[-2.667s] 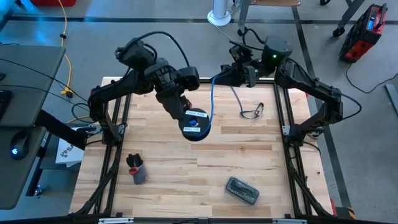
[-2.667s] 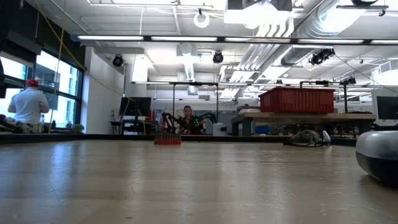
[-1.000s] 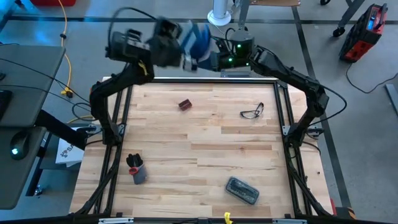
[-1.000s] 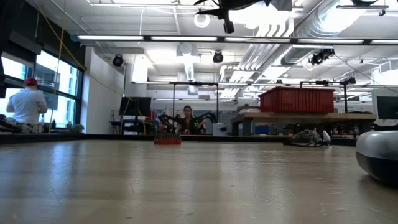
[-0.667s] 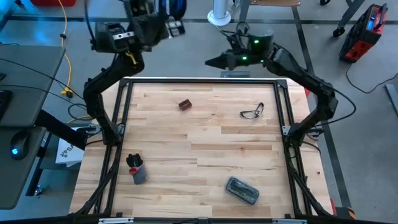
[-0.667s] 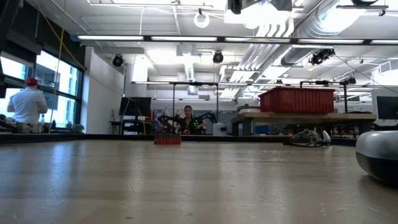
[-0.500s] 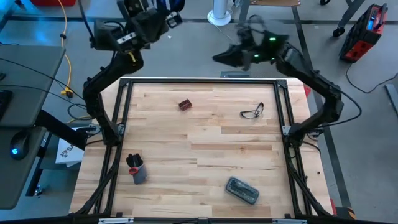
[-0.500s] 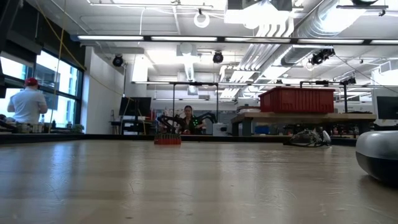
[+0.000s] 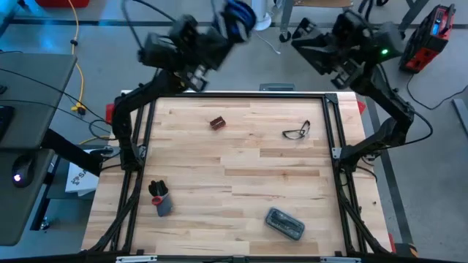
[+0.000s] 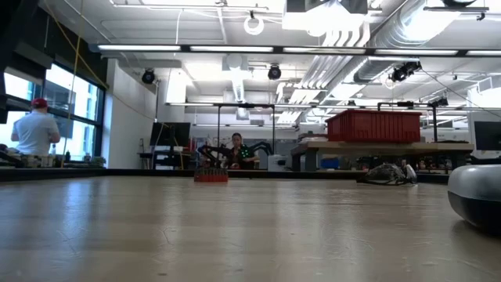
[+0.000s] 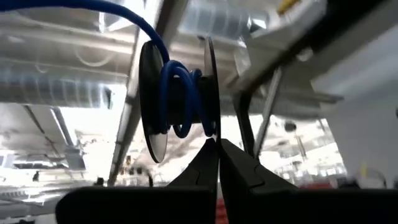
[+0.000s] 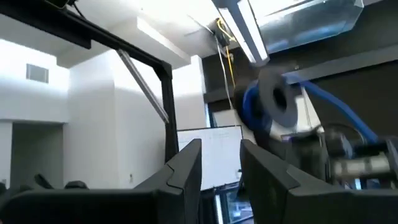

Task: Coil cords
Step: Coil the blue wire onto the spool

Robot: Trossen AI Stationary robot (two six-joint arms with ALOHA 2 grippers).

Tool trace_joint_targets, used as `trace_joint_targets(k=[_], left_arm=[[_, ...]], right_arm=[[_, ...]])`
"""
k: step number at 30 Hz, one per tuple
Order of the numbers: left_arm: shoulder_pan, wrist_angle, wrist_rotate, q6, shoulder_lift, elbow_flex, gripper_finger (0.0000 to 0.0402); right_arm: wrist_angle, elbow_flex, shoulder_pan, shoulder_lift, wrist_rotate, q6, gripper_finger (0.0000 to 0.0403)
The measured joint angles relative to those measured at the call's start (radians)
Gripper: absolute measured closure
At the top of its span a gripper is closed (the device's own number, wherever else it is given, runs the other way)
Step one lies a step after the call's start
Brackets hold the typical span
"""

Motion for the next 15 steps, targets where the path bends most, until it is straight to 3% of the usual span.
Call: trace_joint_targets(k=[5,9,15], left_arm=[[-0.027,-0.093,-0.052,0.094,0.035,-0.001,0.0401],[-0.044,-0.135,-0.108,0.133,0.058,-0.001,0.0401],[-0.056,-0.128,-0.118,0.142,0.060,0.000,0.0401]], right_arm=[[-0.311,0.169,0.031,0.037,0.006,-0.150,0.0300],[-0.560,0.261,0.045,0.046,0.128,-0.321,0.0300],[-0.564,0.303,0.046,0.044,0.177,-0.386,0.0300]])
